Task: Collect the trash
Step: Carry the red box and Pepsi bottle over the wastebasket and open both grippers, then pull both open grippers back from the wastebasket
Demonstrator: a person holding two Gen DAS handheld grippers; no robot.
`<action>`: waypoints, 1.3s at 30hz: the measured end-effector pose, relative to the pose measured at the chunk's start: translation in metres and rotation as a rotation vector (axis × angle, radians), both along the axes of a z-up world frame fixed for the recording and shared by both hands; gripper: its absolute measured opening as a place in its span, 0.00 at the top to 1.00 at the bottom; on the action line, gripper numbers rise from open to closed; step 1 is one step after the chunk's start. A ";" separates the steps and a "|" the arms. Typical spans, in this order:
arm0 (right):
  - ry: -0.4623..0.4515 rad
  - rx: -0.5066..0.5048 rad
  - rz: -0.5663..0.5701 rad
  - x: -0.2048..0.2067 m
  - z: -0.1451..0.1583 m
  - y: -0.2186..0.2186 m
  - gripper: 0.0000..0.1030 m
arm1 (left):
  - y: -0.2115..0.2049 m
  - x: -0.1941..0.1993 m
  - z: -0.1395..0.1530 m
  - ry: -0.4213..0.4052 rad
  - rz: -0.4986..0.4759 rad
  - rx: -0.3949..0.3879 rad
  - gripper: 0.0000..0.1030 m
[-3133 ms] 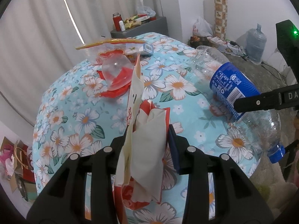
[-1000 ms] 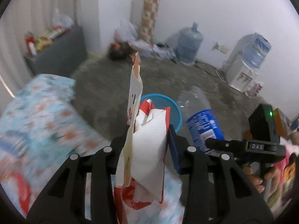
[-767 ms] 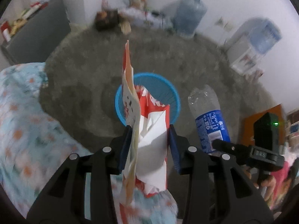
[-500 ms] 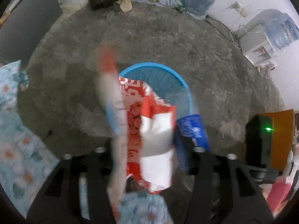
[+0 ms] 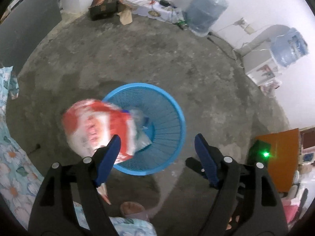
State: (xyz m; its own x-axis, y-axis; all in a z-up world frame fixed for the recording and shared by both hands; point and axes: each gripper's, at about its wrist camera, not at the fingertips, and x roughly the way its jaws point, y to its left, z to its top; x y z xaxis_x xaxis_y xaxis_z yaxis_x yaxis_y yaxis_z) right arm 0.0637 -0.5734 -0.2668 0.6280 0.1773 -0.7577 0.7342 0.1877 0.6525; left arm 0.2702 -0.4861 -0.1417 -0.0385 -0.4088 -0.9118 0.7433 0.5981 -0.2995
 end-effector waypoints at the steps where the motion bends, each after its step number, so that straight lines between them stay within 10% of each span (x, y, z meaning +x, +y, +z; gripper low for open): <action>1: -0.006 -0.004 -0.007 -0.005 0.002 0.001 0.30 | 0.002 -0.003 0.006 -0.002 0.002 -0.010 0.29; 19: -0.108 -0.092 0.128 -0.005 0.044 0.033 0.30 | 0.130 -0.032 0.160 -0.181 0.079 -0.242 0.25; 33: -0.101 -0.246 0.496 0.144 0.072 0.045 0.39 | 0.349 -0.035 0.223 -0.320 0.382 -0.274 0.24; 39: 0.046 -0.276 0.659 0.269 0.035 0.080 0.39 | 0.439 -0.030 0.242 -0.389 0.574 -0.280 0.24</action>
State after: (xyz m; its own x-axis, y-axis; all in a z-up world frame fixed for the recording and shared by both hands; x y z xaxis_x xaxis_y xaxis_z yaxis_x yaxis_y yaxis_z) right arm 0.3330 -0.4931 -0.2315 0.4229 0.3065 -0.8528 0.4370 0.7554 0.4882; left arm 0.2400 -0.0471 0.1008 0.5550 -0.4860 -0.6751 0.4201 0.8643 -0.2767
